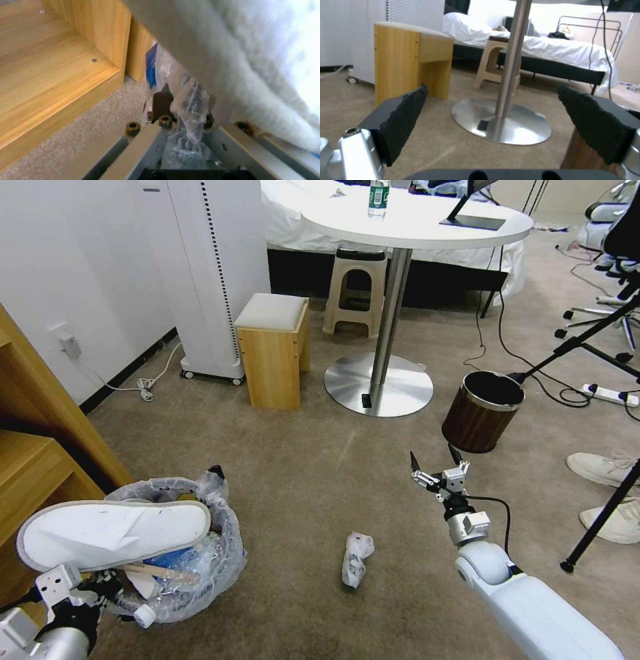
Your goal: Pick up the trash bin and place the garbage on the floor into it.
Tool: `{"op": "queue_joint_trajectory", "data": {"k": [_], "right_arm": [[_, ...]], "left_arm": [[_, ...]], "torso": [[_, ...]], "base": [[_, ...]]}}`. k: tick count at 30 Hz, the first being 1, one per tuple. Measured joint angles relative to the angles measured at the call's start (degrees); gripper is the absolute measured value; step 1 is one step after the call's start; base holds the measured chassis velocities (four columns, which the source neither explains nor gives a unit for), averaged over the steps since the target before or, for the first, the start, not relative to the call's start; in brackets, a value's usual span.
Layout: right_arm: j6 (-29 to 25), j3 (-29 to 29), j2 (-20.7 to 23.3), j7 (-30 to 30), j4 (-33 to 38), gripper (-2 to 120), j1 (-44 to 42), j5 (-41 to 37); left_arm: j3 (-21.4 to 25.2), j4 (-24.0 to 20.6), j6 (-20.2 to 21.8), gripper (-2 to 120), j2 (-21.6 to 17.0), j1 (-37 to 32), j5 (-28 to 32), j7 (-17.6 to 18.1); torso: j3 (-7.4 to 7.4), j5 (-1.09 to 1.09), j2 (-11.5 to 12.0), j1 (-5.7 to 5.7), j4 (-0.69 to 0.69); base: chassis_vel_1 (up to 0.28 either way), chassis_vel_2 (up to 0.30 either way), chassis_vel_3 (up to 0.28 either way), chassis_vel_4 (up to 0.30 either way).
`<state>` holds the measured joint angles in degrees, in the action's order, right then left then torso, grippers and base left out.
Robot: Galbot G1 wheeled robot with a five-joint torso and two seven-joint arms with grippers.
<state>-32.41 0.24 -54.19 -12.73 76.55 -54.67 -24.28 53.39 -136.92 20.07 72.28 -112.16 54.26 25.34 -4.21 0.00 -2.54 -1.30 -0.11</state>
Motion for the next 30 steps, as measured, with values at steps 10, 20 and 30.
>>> {"op": "queue_joint_trajectory", "data": {"k": [10, 20, 30], "right_arm": [[-2.86, -1.08, 1.17, 4.45, -3.08, 100, 0.82, -0.11], [-6.11, -4.37, 4.38, 14.73, -8.78, 100, 0.45, -0.30], [-11.21, -7.01, 5.18, 25.85, -15.76, 100, -1.00, 0.07]], "left_arm": [[0.33, 0.02, -0.25, 0, 0.94, 0.98, -1.36, -0.80], [1.77, 0.40, -0.49, 0, 0.56, 1.80, -0.57, -0.99], [1.34, 1.01, -0.60, 0, 1.52, 2.40, -0.88, -1.09]], "torso": [[0.01, 0.00, 0.00, 0.00, 0.00], [0.01, 0.00, 0.00, 0.01, -0.01], [0.01, 0.00, 0.00, 0.01, 0.00]], "base": [[0.000, 0.000, 0.000, 0.000], [0.000, 0.000, 0.000, 0.000], [0.000, 0.000, 0.000, 0.000]]}}
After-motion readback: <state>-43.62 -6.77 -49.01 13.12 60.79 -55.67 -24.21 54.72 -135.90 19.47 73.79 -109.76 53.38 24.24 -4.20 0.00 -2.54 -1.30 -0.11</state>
